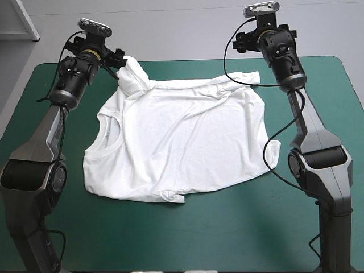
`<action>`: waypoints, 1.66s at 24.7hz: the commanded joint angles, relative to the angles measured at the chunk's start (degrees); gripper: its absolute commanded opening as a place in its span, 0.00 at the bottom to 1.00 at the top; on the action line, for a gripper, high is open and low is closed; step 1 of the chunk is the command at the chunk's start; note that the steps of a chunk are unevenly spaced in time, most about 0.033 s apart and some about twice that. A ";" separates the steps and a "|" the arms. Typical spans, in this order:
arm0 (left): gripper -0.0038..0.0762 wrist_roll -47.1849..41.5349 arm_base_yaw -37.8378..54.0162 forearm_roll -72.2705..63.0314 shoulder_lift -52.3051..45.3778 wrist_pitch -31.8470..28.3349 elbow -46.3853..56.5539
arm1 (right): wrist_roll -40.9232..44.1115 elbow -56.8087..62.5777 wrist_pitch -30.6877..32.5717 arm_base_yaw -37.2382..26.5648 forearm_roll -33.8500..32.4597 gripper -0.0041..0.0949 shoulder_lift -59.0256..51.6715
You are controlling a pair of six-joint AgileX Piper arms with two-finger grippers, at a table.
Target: Fold the cloth
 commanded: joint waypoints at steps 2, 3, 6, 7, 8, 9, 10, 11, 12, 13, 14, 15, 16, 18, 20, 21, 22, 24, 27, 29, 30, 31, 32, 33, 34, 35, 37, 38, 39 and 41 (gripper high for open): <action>0.88 1.19 -0.07 0.48 -10.99 16.46 -8.34 | -7.00 -1.72 11.56 -0.24 3.75 0.91 -10.84; 0.87 2.07 -0.07 0.21 -13.01 23.17 -9.42 | -8.76 -1.72 15.06 -0.24 4.35 0.89 -11.79; 0.83 5.84 -0.07 -1.04 -17.76 40.59 -10.00 | -8.70 2.16 19.68 -0.39 6.52 0.80 -14.30; 0.83 6.22 -0.07 -1.15 -18.56 45.10 -10.00 | -8.70 5.03 19.68 -0.39 10.16 0.78 -15.90; 0.83 6.65 -0.07 -1.15 -19.24 48.74 -10.00 | -9.84 9.43 19.68 -0.27 14.52 0.77 -18.13; 0.83 6.65 -0.07 -1.25 -19.78 49.97 -9.62 | -10.39 13.53 19.68 -0.27 16.83 0.77 -20.08; 0.83 6.52 -0.07 -1.42 -20.70 49.97 -7.64 | -11.89 21.70 19.57 -0.27 19.69 0.77 -23.88; 0.83 6.52 -0.07 -1.58 -21.73 49.97 -4.98 | -12.72 28.74 19.57 -0.27 20.70 0.77 -27.19; 0.83 6.52 -0.07 -2.18 -22.49 49.97 -2.40 | -13.14 32.33 19.23 -0.27 20.70 0.77 -28.85; 0.83 6.52 -0.07 -2.69 -23.22 49.97 0.03 | -13.40 35.90 18.60 -0.27 20.53 0.77 -30.98; 0.83 6.39 -0.07 -3.11 -24.02 49.97 3.40 | -13.80 41.18 17.12 -0.27 20.26 0.77 -33.19; 0.83 5.77 -0.07 -3.12 -25.20 49.84 8.68 | -13.97 46.99 14.77 -0.27 20.30 0.76 -36.38; 0.83 5.50 -0.07 -3.12 -26.42 48.45 14.29 | -13.97 52.21 12.07 -0.27 20.30 0.76 -40.04; 0.83 4.35 -0.07 -3.44 -28.15 45.18 22.59 | -13.97 57.78 9.52 -0.27 20.30 0.76 -43.51; 0.83 3.10 -0.07 -5.09 -29.72 39.83 31.29 | -13.84 63.25 8.35 -0.27 20.30 0.76 -47.89; 0.83 2.66 -0.07 -6.59 -30.05 37.84 35.38 | -13.84 65.90 8.36 -0.27 20.30 0.76 -50.35; 0.83 2.23 -0.07 -7.37 -30.05 36.87 38.01 | -13.84 66.98 8.47 -0.27 20.30 0.76 -51.55; 0.83 1.29 -0.07 -8.45 -30.05 34.37 42.45 | -13.84 68.91 8.73 -0.27 20.30 0.76 -54.22; 0.83 -0.27 -0.07 -10.04 -30.05 29.90 48.90 | -13.84 70.08 9.03 -0.27 20.30 0.76 -57.75; 0.83 -0.39 -0.07 -11.96 -30.05 26.71 52.50 | -13.84 70.08 9.11 -0.27 20.30 0.76 -59.47; 0.83 -0.39 -0.07 -12.65 -30.05 25.38 53.81 | -13.84 70.08 9.11 -0.27 20.30 0.76 -60.17; 0.83 -0.39 -0.07 -13.52 -30.05 23.95 55.27 | -13.84 70.08 9.11 -0.27 20.30 0.76 -60.99; 0.83 -0.39 -0.07 -14.14 -30.05 23.07 56.46 | -13.84 70.08 9.11 -0.27 20.30 0.76 -61.70; 0.83 -0.39 -0.07 -14.48 -30.05 22.56 57.24 | -13.84 70.08 9.11 -0.27 20.30 0.76 -62.39; 0.83 -0.39 -0.07 -15.01 -30.05 21.89 58.14 | -13.84 70.08 9.11 -0.27 20.30 0.76 -63.03; 0.83 -0.39 -0.07 -15.78 -30.05 21.61 58.52 | -13.84 70.08 9.11 -0.27 20.30 0.76 -63.50; 0.80 0.59 -0.07 -17.28 -30.05 21.24 59.34 | -13.84 70.08 8.62 -0.27 20.30 0.76 -64.17; 0.76 1.01 -0.07 -18.28 -30.05 21.19 59.44 | -13.84 70.08 8.50 -0.27 20.30 0.76 -64.17; 0.71 1.42 -0.07 -19.19 -30.05 21.10 59.58 | -13.84 70.08 8.36 -0.27 20.30 0.76 -64.25; 0.54 2.43 -0.07 -20.90 -30.05 20.95 59.90 | -13.84 70.08 8.25 -0.27 20.30 0.76 -64.25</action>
